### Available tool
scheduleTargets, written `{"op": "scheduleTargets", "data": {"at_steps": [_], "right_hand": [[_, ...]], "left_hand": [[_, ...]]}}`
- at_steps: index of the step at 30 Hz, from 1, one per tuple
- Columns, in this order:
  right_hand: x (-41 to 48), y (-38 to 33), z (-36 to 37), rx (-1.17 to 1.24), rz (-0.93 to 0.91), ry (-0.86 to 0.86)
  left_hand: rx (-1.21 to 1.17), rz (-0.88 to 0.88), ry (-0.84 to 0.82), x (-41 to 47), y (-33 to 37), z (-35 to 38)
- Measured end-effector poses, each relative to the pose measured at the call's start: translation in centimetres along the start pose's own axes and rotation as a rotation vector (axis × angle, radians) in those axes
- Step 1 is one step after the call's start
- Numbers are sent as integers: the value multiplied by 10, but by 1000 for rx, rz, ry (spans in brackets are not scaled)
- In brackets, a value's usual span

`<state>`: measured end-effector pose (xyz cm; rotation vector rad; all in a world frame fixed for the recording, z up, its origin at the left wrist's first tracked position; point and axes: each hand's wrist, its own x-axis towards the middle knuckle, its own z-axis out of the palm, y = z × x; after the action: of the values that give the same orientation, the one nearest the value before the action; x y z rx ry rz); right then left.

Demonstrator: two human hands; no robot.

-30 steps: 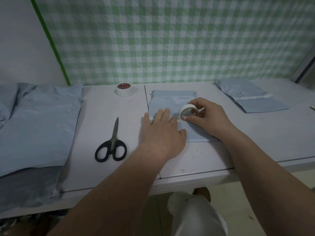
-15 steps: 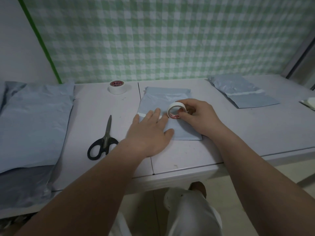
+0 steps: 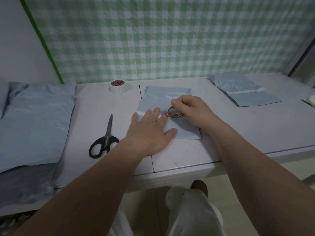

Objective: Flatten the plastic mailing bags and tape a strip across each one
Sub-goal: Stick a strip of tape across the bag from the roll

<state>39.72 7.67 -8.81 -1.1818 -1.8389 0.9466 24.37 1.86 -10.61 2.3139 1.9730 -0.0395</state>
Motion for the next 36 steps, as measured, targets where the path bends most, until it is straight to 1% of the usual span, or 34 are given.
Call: {"op": "scheduleTargets", "data": {"at_steps": [8,13,18,25,29,36], "right_hand": [[6,-7,-8,-28,94,31],[3,-12,-16,-87,115,67],[5,-12,-22,-206,146,76],[6,-14,-19,-486,135,77],[7,-17,-17,-623,119,76],[7,-18,-11,-764,51,83]], "left_hand": [[27,-13,-21,0,0,-2],[23,-11,-23,0,-1,-1],[19,-10,-22,-1,-1,-1],[30,0,-12,-1,0,-1],[44,0,-18,-1,0,-1],[42,0,-10,0,0,0]]}}
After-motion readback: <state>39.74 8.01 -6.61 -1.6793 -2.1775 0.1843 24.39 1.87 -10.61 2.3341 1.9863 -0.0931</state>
